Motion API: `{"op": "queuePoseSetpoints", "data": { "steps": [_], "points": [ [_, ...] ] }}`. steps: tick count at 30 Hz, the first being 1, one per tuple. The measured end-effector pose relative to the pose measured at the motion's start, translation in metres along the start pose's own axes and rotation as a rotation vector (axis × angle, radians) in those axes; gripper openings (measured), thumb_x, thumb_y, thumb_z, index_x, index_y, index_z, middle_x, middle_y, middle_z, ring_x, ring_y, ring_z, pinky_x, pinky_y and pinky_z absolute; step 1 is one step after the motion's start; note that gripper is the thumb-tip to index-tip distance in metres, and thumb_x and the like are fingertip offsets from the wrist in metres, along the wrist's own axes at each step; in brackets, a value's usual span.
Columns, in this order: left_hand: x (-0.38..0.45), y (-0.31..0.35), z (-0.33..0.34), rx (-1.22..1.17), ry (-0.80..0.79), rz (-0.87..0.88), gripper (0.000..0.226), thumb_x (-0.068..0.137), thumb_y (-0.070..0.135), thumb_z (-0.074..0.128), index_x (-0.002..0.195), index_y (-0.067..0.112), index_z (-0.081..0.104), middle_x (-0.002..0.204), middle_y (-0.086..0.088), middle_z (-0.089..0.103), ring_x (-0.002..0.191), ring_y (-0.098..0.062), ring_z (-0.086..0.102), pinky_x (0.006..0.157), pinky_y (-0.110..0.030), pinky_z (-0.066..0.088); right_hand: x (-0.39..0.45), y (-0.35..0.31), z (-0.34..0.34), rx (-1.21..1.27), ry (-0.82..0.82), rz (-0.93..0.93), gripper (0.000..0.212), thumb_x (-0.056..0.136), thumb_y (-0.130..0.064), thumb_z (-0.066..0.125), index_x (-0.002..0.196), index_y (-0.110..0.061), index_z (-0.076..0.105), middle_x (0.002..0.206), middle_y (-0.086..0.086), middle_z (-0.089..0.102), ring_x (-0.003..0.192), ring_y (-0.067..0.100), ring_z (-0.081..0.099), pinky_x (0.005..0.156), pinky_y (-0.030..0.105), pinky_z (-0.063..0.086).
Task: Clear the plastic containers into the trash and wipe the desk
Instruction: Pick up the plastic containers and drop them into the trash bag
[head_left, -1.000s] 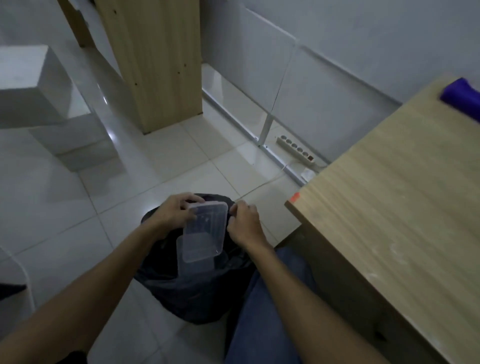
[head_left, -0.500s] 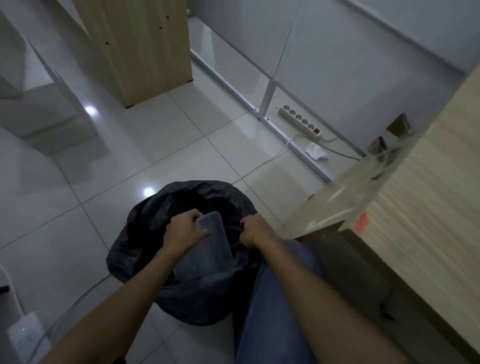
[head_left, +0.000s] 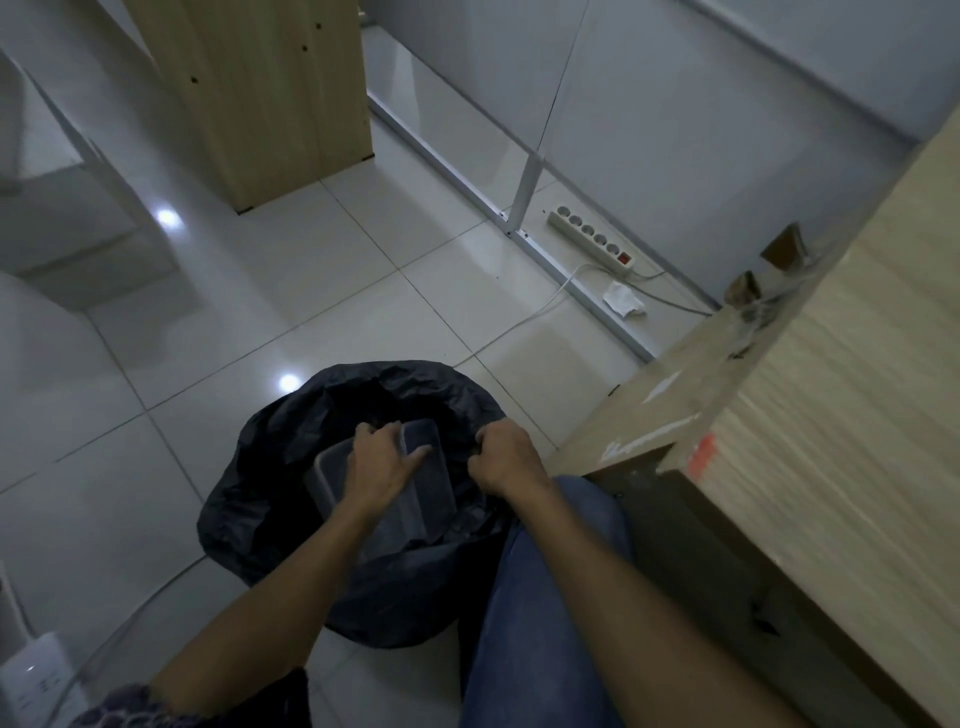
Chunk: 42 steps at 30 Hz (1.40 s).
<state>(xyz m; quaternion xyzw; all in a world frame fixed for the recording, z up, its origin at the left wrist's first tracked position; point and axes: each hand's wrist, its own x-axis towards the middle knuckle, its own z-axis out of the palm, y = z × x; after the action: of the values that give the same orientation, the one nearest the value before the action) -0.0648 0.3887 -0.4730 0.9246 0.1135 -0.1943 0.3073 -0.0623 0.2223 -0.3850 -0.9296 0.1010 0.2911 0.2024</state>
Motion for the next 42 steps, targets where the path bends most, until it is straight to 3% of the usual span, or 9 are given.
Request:
{"op": "queuePoseSetpoints", "data": {
  "steps": [2, 5, 9, 12, 15, 19, 28, 35, 42],
  "points": [
    [-0.002, -0.008, -0.01, 0.003, -0.028, 0.02, 0.061, 0.088, 0.046, 0.076, 0.135, 0.011, 0.063, 0.127, -0.02, 0.061, 0.115, -0.037, 0.061, 0.091, -0.043, 0.051, -0.007, -0.005, -0.002, 0.005, -0.007, -0.03, 0.012, 0.092, -0.013, 0.06, 0.098, -0.002, 0.062, 0.126, 0.019, 0.052, 0.117, 0.037, 0.057, 0.091, 0.038, 0.051],
    [-0.012, -0.005, -0.031, -0.06, -0.014, 0.031, 0.046, 0.086, 0.031, 0.08, 0.125, 0.008, 0.072, 0.114, -0.014, 0.075, 0.106, -0.028, 0.069, 0.087, -0.033, 0.052, -0.02, -0.013, -0.007, 0.018, 0.015, -0.1, 0.035, 0.095, -0.015, 0.058, 0.129, -0.006, 0.06, 0.137, 0.015, 0.046, 0.125, 0.035, 0.052, 0.102, 0.043, 0.048],
    [-0.026, 0.013, -0.071, -0.08, -0.023, 0.077, 0.022, 0.088, 0.024, 0.078, 0.106, 0.012, 0.079, 0.097, -0.006, 0.078, 0.093, -0.018, 0.072, 0.076, -0.02, 0.047, -0.047, -0.033, -0.027, 0.079, 0.126, -0.21, 0.037, 0.097, -0.019, 0.059, 0.13, -0.003, 0.057, 0.136, 0.017, 0.05, 0.126, 0.033, 0.05, 0.1, 0.037, 0.043],
    [-0.04, 0.037, -0.113, -0.045, -0.037, 0.17, 0.021, 0.087, 0.023, 0.08, 0.107, 0.014, 0.079, 0.098, -0.005, 0.078, 0.086, -0.013, 0.069, 0.076, -0.02, 0.051, -0.071, -0.056, -0.044, 0.091, 0.201, -0.277, 0.044, 0.1, -0.03, 0.059, 0.133, -0.003, 0.049, 0.138, 0.017, 0.048, 0.127, 0.034, 0.048, 0.1, 0.04, 0.043],
    [-0.059, 0.063, -0.164, -0.008, 0.016, 0.262, 0.022, 0.086, 0.028, 0.08, 0.106, 0.02, 0.079, 0.1, -0.001, 0.078, 0.092, -0.015, 0.071, 0.088, -0.028, 0.055, -0.098, -0.08, -0.065, 0.012, 0.287, -0.325, 0.047, 0.104, -0.038, 0.049, 0.135, -0.003, 0.045, 0.138, 0.018, 0.046, 0.126, 0.034, 0.046, 0.096, 0.045, 0.046],
    [-0.092, 0.096, -0.245, 0.046, 0.084, 0.359, 0.031, 0.088, 0.029, 0.079, 0.117, 0.019, 0.076, 0.111, 0.0, 0.075, 0.092, -0.01, 0.07, 0.086, -0.022, 0.05, -0.14, -0.112, -0.106, -0.095, 0.377, -0.402, 0.054, 0.106, -0.045, 0.041, 0.141, -0.004, 0.041, 0.141, 0.016, 0.045, 0.127, 0.032, 0.045, 0.098, 0.047, 0.044],
    [-0.173, 0.199, -0.364, 0.115, 0.306, 0.626, 0.038, 0.088, 0.028, 0.079, 0.125, 0.024, 0.072, 0.12, 0.003, 0.072, 0.115, -0.015, 0.066, 0.1, -0.031, 0.049, -0.226, -0.131, -0.218, -0.119, 0.583, -0.594, 0.06, 0.105, -0.044, 0.046, 0.148, -0.005, 0.032, 0.151, 0.015, 0.037, 0.139, 0.033, 0.036, 0.11, 0.047, 0.037],
    [-0.22, 0.333, -0.332, 0.156, 0.282, 0.916, 0.04, 0.088, 0.028, 0.079, 0.127, 0.025, 0.071, 0.123, 0.006, 0.072, 0.112, -0.009, 0.066, 0.098, -0.026, 0.049, -0.284, -0.023, -0.311, -0.269, 0.709, -0.456, 0.077, 0.104, -0.062, 0.027, 0.164, -0.019, 0.005, 0.172, 0.0, -0.005, 0.158, 0.027, -0.008, 0.124, 0.056, -0.005],
    [-0.27, 0.456, -0.227, 0.214, 0.125, 1.179, 0.052, 0.089, 0.034, 0.078, 0.138, 0.027, 0.063, 0.139, 0.005, 0.065, 0.126, -0.011, 0.061, 0.101, -0.019, 0.039, -0.346, 0.142, -0.358, -0.236, 0.81, -0.155, 0.079, 0.101, -0.069, 0.024, 0.164, -0.026, 0.002, 0.172, -0.007, -0.011, 0.157, 0.022, -0.016, 0.124, 0.057, -0.008]
  ]
}}
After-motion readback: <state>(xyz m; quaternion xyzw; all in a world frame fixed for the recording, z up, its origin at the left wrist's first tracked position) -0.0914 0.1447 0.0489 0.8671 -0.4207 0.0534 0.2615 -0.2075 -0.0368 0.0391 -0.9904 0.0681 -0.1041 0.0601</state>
